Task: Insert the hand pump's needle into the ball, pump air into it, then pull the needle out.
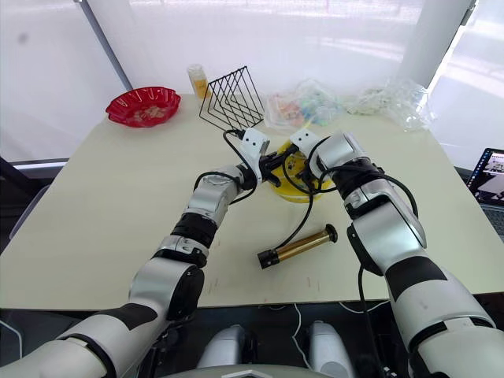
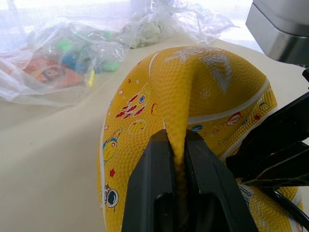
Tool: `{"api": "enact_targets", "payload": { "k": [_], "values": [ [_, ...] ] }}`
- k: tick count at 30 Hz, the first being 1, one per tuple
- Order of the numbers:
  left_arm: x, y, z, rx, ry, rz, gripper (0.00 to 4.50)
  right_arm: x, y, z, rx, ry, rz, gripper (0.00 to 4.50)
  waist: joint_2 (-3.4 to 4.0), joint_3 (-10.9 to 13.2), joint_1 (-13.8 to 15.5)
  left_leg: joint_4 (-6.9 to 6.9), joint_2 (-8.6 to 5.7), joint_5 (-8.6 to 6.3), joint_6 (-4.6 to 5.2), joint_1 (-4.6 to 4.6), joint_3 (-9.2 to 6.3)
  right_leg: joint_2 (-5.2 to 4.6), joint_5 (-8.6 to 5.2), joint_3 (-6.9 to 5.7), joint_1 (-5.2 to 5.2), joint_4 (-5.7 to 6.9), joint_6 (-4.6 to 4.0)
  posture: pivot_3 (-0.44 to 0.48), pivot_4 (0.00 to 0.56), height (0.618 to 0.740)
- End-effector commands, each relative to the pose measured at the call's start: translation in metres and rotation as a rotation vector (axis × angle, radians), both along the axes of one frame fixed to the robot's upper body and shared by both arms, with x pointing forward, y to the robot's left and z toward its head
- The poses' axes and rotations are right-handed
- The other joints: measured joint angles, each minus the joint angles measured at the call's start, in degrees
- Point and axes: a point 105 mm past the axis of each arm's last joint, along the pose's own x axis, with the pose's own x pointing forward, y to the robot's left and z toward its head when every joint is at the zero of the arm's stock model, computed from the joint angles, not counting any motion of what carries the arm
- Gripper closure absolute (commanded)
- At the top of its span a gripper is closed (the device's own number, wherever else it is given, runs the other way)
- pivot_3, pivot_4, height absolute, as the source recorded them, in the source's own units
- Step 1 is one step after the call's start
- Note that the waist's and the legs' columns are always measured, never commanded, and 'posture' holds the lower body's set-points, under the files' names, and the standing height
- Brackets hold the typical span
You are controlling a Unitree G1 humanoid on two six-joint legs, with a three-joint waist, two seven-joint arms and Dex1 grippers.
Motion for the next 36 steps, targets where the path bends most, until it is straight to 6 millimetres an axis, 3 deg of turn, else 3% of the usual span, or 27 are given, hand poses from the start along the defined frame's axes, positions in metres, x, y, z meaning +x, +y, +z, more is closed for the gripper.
{"api": "enact_targets", "payload": {
  "k": [1,11,25,36],
  "values": [
    [-0.021,-0.038,-0.024,0.022,0.085,-0.146,4.45,0.005,0.020,-0.002,-0.061,-0.099,0.098,4.17,0.00,-0.06,-0.03,-0.02,0.00,0.00,0.00,0.02,0.00,0.00,0.00,0.00,0.01,-0.02,0.00,0.000,0.150,0.737],
    [-0.019,-0.036,-0.024,0.022,0.086,-0.134,4.45,0.003,0.018,-0.014,-0.121,-0.096,0.141,4.17,-0.01,-0.25,-0.09,-0.06,0.03,0.00,-0.01,0.07,0.01,-0.05,-0.01,-0.01,0.02,-0.08,-0.02,0.000,0.150,0.737],
    [-0.014,-0.025,-0.025,0.027,0.083,-0.098,4.45,-0.005,0.000,0.021,-0.008,-0.147,0.126,4.17,0.41,-0.01,0.21,-0.18,-0.08,0.00,-0.01,-0.21,-0.07,-0.31,-0.03,-0.17,-0.14,-0.26,-0.07,0.000,0.150,0.737],
    [-0.014,-0.027,-0.024,0.027,0.080,-0.109,4.45,-0.015,-0.007,0.021,-0.019,-0.151,0.121,4.17,0.50,0.05,0.65,-0.18,-0.46,0.03,0.01,-0.94,-0.56,-0.38,0.00,-0.64,-0.50,-0.36,0.00,0.000,0.150,0.737]
  ]
}}
